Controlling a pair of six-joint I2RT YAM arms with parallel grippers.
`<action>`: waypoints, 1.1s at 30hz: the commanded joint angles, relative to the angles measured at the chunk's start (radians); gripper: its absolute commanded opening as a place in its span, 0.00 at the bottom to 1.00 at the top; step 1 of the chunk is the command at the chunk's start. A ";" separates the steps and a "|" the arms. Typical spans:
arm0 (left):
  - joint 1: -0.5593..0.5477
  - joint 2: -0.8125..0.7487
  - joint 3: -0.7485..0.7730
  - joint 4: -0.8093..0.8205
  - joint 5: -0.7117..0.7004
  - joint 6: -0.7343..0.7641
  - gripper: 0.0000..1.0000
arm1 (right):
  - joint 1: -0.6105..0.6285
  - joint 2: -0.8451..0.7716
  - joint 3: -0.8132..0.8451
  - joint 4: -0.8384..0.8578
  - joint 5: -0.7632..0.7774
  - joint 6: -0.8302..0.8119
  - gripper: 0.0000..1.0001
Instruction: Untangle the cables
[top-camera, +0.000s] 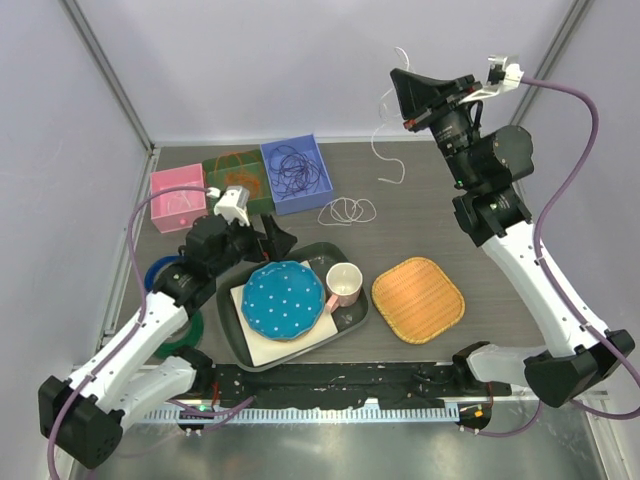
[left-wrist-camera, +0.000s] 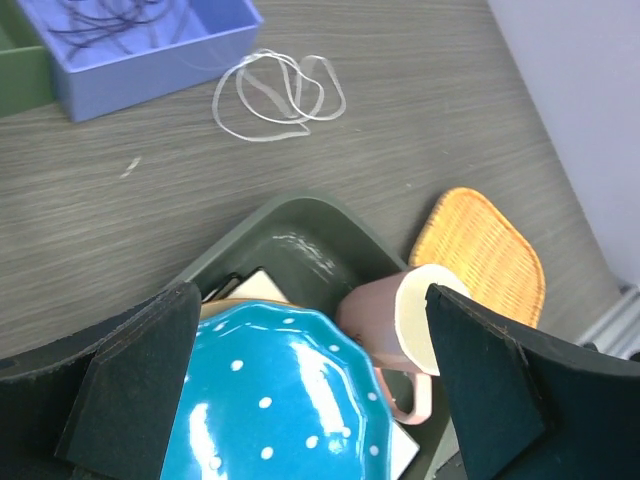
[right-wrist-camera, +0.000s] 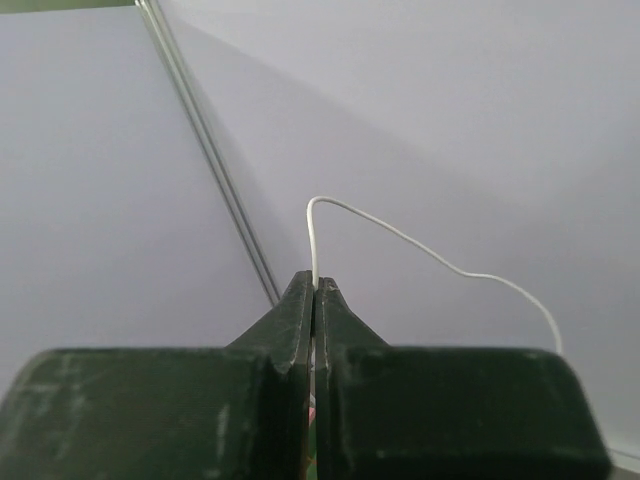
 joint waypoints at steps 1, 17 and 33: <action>-0.002 0.057 0.014 0.165 0.165 0.009 1.00 | 0.002 0.017 0.086 -0.077 -0.038 0.064 0.01; -0.026 0.448 0.301 0.359 0.271 0.029 1.00 | 0.004 0.060 0.057 -0.091 -0.367 0.334 0.01; -0.026 0.543 0.402 0.420 0.366 0.107 1.00 | 0.021 0.063 0.032 -0.042 -0.450 0.478 0.01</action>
